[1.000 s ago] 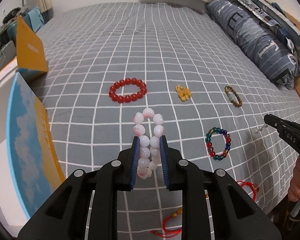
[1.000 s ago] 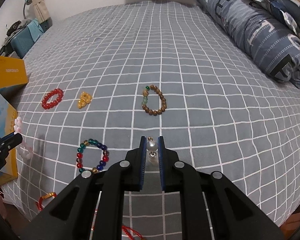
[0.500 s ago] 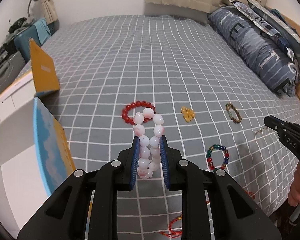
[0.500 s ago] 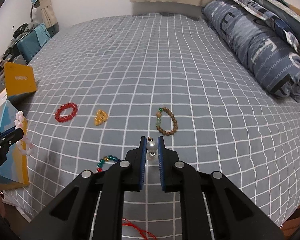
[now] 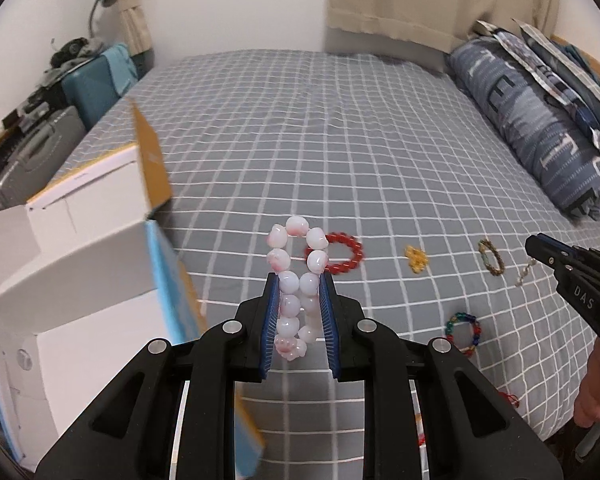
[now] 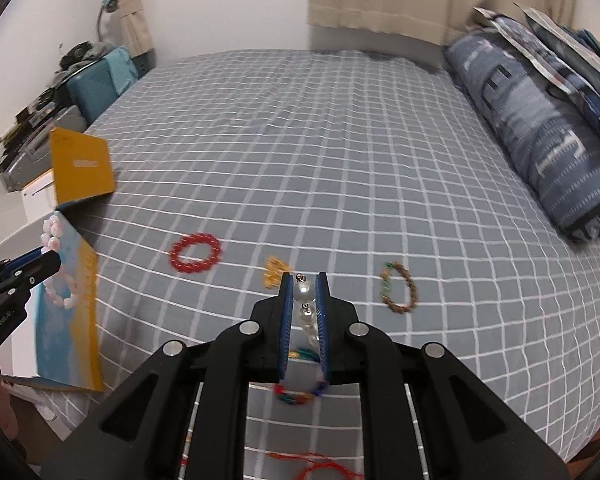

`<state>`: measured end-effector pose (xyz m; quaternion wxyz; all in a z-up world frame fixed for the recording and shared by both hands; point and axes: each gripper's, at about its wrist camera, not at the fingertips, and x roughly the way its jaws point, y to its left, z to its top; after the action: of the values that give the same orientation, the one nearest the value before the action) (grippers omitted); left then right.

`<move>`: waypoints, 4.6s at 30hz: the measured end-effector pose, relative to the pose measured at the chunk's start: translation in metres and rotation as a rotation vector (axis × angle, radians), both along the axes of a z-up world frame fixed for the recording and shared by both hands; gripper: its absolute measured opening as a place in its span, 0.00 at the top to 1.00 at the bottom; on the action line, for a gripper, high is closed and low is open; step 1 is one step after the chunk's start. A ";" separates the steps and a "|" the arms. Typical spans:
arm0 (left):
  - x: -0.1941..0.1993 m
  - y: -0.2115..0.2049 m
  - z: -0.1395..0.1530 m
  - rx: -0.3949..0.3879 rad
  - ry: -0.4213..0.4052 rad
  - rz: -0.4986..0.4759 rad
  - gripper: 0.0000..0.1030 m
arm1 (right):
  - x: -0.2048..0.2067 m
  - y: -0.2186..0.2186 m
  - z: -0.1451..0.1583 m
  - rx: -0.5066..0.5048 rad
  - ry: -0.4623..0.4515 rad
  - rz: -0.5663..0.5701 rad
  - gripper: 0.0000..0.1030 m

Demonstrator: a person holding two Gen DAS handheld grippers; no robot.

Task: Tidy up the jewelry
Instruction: 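Carry the pink bracelet and pearls with both tools into the white box, then open the left tool to drop the bracelet while the right tool drops the pearls, then move both tools back over the bed toward the red and multicolour bracelets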

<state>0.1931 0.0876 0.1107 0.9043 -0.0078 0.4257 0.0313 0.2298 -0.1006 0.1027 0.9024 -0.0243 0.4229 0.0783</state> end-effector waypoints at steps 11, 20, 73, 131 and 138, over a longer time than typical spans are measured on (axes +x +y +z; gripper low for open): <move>-0.030 0.083 0.023 0.017 -0.023 0.144 0.80 | -0.011 0.108 0.031 0.027 -0.053 0.168 0.90; -0.065 0.158 0.025 0.020 -0.015 0.275 0.80 | -0.030 0.209 0.044 0.039 -0.072 0.323 0.90; -0.143 0.281 -0.046 -0.070 0.099 0.479 0.50 | -0.090 0.371 -0.031 -0.062 0.067 0.522 0.22; 0.137 -0.005 -0.137 -0.034 0.143 0.219 0.09 | 0.000 -0.021 -0.104 -0.020 0.132 -0.035 0.15; 0.147 -0.006 -0.157 -0.018 0.175 0.223 0.12 | 0.007 -0.025 -0.129 -0.004 0.190 -0.047 0.19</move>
<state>0.3400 0.0814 -0.0461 0.8544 -0.0605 0.4999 0.1283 0.2372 -0.1258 -0.0266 0.8597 -0.0085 0.5074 0.0581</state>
